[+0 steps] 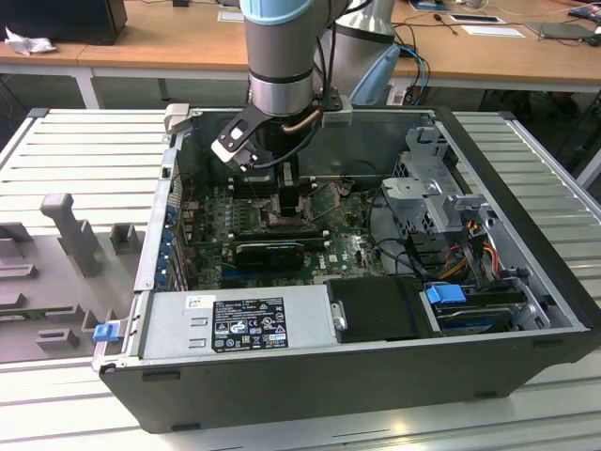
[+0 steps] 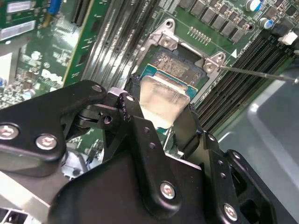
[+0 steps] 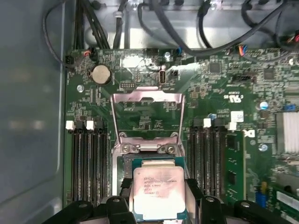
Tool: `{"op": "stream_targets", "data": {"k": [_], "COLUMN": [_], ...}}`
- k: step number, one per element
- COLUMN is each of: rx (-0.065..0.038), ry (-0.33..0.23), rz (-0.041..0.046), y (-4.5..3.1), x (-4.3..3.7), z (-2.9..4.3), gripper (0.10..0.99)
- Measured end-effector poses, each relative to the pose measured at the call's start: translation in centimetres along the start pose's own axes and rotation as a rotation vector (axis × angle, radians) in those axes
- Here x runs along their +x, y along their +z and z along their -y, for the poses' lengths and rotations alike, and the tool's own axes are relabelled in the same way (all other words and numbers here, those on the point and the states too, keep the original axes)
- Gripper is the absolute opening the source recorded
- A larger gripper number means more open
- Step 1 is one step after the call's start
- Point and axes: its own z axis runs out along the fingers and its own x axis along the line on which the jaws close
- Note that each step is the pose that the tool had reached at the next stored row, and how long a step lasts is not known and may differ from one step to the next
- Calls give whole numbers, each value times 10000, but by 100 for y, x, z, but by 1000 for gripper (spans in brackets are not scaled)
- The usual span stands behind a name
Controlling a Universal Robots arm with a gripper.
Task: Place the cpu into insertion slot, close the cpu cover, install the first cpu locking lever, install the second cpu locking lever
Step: 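Place the cpu into insertion slot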
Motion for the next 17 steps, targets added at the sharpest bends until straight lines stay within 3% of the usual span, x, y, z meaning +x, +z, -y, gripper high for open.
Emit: {"op": "stream_targets", "data": {"k": [3,6,17], "rx": [0,-5,-6], "ry": [73,325,324], "rz": [7,28,24], "y": [80,107,238], "x": [18,24,55], "z": [27,37,64], "gripper": [529,529,529]}}
